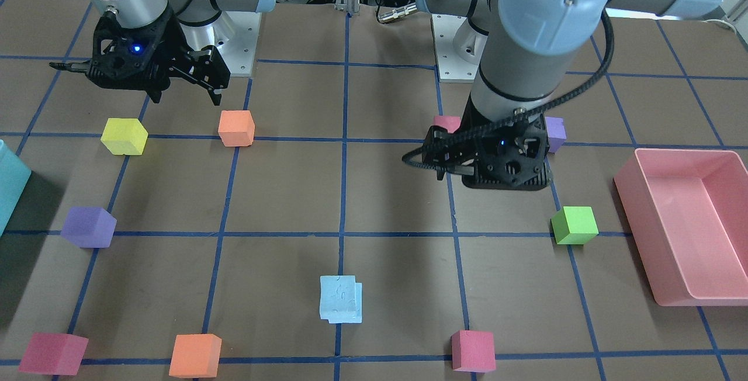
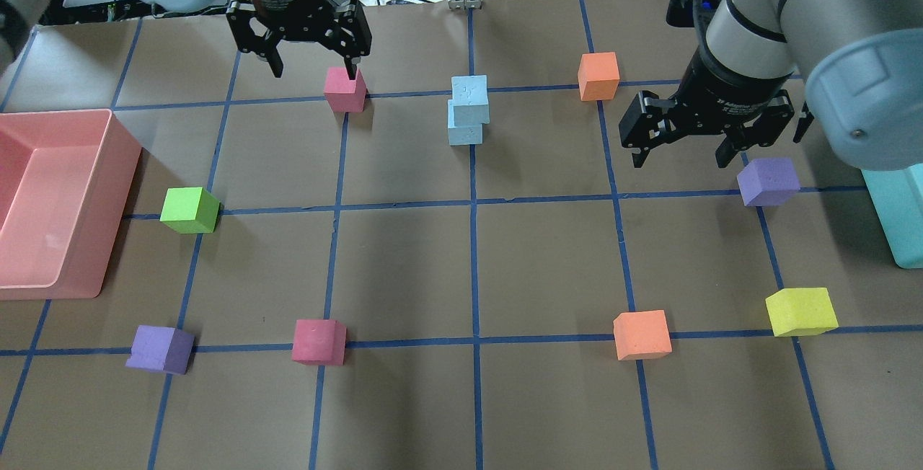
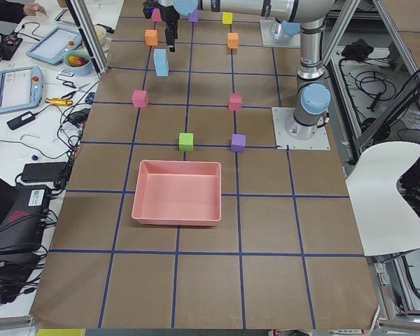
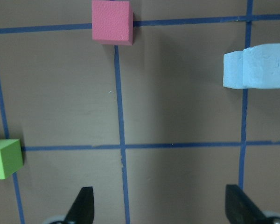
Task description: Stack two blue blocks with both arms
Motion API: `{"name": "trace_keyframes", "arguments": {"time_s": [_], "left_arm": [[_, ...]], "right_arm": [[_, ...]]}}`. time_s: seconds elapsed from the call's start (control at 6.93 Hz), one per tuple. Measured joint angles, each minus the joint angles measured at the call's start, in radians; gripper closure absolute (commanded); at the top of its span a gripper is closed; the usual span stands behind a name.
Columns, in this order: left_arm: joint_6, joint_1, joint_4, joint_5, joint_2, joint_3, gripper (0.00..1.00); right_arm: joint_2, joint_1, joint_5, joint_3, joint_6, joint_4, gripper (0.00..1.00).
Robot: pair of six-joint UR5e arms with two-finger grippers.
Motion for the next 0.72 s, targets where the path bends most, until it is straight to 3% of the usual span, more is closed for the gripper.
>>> {"name": "trace_keyframes", "arguments": {"time_s": [0.43, 0.72], "left_arm": [[0.027, 0.018, 0.107, 0.006, 0.213, -0.254, 0.00], [0.052, 0.061, 0.127, 0.007, 0.245, -0.282, 0.00]], "right_arm": [[0.000, 0.000, 0.000, -0.001, -0.001, -0.003, 0.00], [0.000, -0.001, -0.002, -0.002, -0.001, -0.003, 0.00]]}}
